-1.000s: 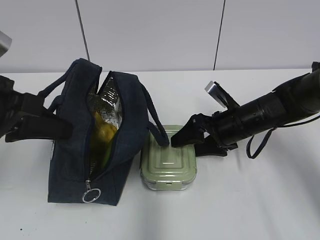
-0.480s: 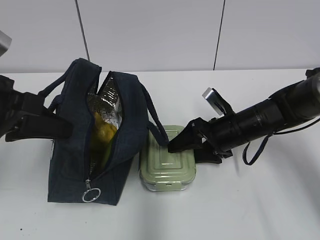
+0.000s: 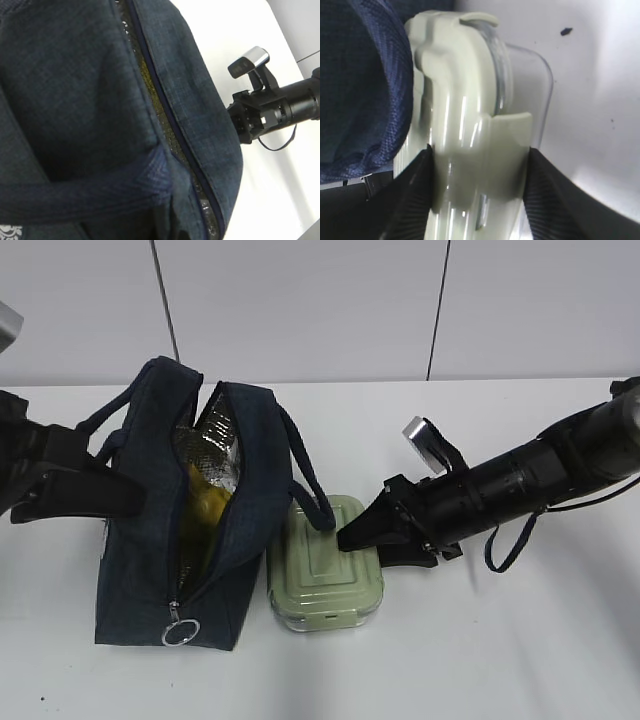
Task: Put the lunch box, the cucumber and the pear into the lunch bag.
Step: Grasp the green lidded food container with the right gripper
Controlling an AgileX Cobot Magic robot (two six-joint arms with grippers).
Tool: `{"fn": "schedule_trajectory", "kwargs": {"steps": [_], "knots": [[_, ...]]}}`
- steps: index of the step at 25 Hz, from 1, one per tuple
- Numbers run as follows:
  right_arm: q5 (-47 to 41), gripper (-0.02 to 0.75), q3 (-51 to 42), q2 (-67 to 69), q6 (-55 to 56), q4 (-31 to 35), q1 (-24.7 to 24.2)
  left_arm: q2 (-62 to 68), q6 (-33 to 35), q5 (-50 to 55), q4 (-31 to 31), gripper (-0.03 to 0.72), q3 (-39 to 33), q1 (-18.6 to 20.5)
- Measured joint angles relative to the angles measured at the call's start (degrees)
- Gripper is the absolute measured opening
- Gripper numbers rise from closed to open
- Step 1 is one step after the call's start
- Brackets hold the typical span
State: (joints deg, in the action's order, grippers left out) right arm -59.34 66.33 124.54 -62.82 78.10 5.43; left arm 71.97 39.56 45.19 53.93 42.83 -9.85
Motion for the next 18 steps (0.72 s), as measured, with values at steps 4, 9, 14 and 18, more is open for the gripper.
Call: {"fn": "schedule_trajectory", "kwargs": {"steps": [4,9,14,18], "knots": [[-0.45,0.403,0.0,0.09,0.13,-0.49,-1.05,0.0,0.0,0.0,0.0,-0.015,0.0,0.0],[-1.6,0.393,0.0,0.09,0.13,-1.42,-3.26,0.0,0.0,0.0,0.0,-0.015,0.0,0.0],[-2.16,0.391,0.0,-0.35,0.13,-2.11,-5.24,0.0,0.0,0.0,0.0,-0.015,0.0,0.0],[-3.04,0.389,0.65,-0.48,0.03,-3.33,-5.96,0.0,0.0,0.0,0.0,-0.015,0.0,0.0]]}}
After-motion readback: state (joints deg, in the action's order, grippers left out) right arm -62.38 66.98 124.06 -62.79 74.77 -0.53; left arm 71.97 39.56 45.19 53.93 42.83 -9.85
